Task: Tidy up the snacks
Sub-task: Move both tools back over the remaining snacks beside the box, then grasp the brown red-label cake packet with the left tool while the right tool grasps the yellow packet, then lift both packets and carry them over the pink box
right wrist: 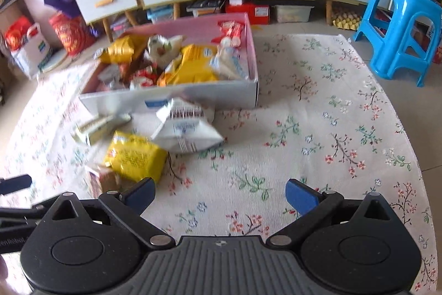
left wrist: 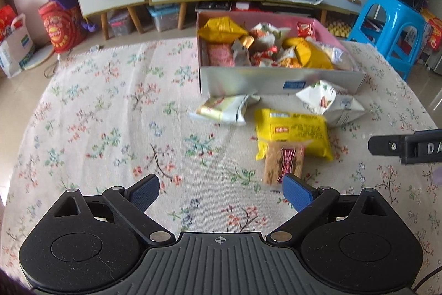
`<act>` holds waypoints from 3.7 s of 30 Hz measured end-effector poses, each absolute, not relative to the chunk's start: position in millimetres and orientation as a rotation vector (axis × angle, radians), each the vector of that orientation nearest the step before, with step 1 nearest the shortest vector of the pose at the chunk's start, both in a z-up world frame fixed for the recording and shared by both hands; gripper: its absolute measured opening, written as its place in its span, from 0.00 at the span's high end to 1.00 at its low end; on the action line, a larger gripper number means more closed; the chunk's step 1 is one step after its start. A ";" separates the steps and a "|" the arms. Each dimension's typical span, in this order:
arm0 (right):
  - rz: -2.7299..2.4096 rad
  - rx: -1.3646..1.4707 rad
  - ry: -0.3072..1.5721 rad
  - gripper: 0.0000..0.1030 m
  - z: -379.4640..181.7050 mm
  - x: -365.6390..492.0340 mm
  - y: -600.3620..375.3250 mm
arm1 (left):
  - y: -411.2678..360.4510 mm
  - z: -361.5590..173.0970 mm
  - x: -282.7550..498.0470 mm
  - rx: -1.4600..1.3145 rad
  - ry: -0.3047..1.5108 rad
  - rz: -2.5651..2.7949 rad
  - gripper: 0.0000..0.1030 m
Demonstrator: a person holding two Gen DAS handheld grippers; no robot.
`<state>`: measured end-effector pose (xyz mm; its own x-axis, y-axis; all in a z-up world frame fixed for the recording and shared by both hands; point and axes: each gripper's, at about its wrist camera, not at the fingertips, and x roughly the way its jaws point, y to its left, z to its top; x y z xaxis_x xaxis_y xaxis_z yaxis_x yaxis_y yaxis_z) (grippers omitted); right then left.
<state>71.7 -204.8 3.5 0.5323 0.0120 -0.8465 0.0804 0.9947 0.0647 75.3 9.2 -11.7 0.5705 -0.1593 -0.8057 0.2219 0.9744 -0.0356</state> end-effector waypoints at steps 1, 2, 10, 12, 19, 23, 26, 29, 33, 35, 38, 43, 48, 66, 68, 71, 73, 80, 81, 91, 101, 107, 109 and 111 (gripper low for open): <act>-0.043 0.086 1.016 0.10 0.7 72.2 -203.4 | 9.7 -14.0 76.3 0.062 0.947 -0.228 0.06; -0.043 0.072 1.022 0.10 -1.9 72.6 -202.3 | 10.4 -16.8 76.5 0.051 0.954 -0.234 0.06; -0.034 0.111 1.050 0.10 -9.4 71.8 -206.1 | 7.5 -32.9 80.7 -0.032 0.975 -0.312 0.06; -0.038 0.153 1.059 0.10 -10.9 72.5 -208.5 | 4.6 -32.6 80.9 -0.054 0.962 -0.329 0.07; -0.063 0.183 1.068 0.10 -15.7 75.5 -209.5 | -10.1 -33.0 85.2 -0.082 0.911 -0.381 0.28; -0.071 0.198 1.064 0.10 -14.8 78.4 -208.3 | -12.1 -34.8 88.6 -0.088 0.933 -0.373 0.63; -0.072 0.221 1.057 0.10 -12.9 82.8 -204.9 | -5.8 -33.5 90.6 -0.109 0.951 -0.346 0.69; -0.067 0.271 1.058 0.10 -11.6 87.8 -199.1 | 2.9 -30.9 92.4 -0.112 0.969 -0.313 0.69; -0.055 0.331 1.068 0.10 -12.7 94.5 -185.5 | 16.0 -28.3 92.4 -0.081 0.982 -0.263 0.70; -0.051 0.344 1.075 0.10 -13.9 97.5 -175.8 | 23.2 -27.1 92.1 -0.072 0.987 -0.250 0.70; -0.050 0.340 1.075 0.10 -16.2 101.7 -161.6 | 35.5 -26.9 90.2 -0.069 0.996 -0.239 0.70; -0.045 0.346 1.072 0.11 -19.7 109.8 -145.2 | 53.5 -26.9 85.5 -0.063 1.003 -0.231 0.70; -0.045 0.303 1.057 0.11 -23.3 116.5 -129.0 | 67.8 -26.7 84.1 -0.070 1.011 -0.223 0.70; -0.026 0.038 1.041 0.38 -27.1 119.3 -95.1 | 75.5 -26.5 83.8 -0.068 1.020 -0.222 0.70; -0.013 0.047 1.048 0.39 -25.7 116.5 -94.2 | 74.8 -26.5 83.8 -0.066 1.020 -0.223 0.70; 0.013 0.067 1.059 0.39 -22.9 113.4 -93.4 | 74.9 -26.4 84.4 -0.065 1.021 -0.223 0.70; 0.033 0.081 1.066 0.39 -20.6 110.7 -94.1 | 75.0 -26.4 84.6 -0.067 1.020 -0.221 0.70; 0.094 0.129 1.078 0.39 -9.0 101.4 -94.5 | 73.7 -25.3 86.6 -0.072 1.018 -0.218 0.70; 0.099 0.137 1.078 0.39 -7.5 100.6 -95.7 | 73.3 -24.8 87.0 -0.074 1.017 -0.219 0.70; 0.146 0.224 1.063 0.39 11.8 91.1 -109.7 | 71.0 -16.5 92.7 -0.105 1.003 -0.227 0.79; 0.159 0.285 1.005 0.39 31.2 91.0 -127.8 | 76.5 -11.1 98.1 -0.154 0.998 -0.219 0.83; 0.144 0.292 1.004 0.39 30.3 91.3 -135.1 | 68.5 -12.4 96.1 -0.090 1.018 -0.231 0.78; 0.140 0.290 1.010 0.39 28.3 91.4 -136.3 | 67.0 -16.4 96.0 -0.085 1.033 -0.227 0.70; 0.137 0.288 1.017 0.39 27.1 91.0 -137.6 | 64.2 -18.2 95.6 -0.063 1.039 -0.224 0.66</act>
<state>91.0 -137.6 27.1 0.5212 0.2456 -0.8173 0.0202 0.9539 0.2995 95.6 64.2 -18.2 0.4866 -0.2137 -0.8471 0.1540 0.9754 -0.1576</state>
